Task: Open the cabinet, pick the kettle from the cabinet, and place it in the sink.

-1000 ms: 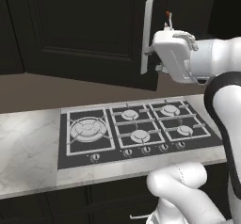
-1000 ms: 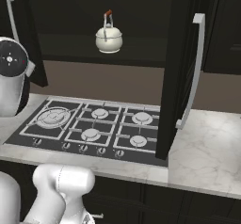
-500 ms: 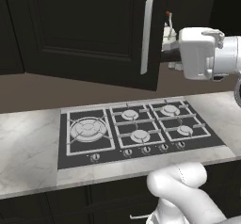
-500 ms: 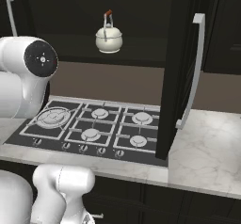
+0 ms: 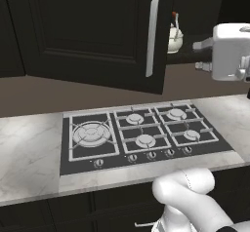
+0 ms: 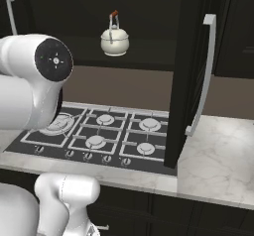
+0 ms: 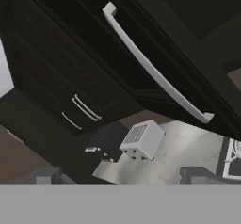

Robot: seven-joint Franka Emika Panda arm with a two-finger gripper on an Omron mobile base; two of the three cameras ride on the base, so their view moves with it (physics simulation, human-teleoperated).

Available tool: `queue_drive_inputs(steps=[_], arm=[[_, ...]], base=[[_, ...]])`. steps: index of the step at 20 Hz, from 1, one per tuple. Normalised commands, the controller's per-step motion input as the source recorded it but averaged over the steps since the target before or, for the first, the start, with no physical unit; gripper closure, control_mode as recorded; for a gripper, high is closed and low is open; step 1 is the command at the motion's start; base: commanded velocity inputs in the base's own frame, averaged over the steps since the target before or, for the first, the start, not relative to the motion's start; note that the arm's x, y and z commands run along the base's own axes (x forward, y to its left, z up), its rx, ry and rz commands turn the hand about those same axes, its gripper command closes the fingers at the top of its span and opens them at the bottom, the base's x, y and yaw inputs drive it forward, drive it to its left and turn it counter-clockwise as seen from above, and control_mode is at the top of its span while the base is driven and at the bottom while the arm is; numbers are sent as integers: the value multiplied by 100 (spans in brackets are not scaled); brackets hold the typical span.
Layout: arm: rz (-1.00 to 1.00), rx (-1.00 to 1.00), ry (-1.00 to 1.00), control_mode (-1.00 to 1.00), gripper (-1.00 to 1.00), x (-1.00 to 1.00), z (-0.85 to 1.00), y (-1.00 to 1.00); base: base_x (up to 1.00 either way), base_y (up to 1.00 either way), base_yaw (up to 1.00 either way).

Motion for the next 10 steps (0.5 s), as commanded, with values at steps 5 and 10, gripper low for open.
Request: queue_drive_inputs(steps=[5,10], arm=[[0,-6,0,-100,-100,-5,0,-29],[0,-6,0,-100,-100,1,-2,-26]], base=[[0,0,0],[0,0,0]])
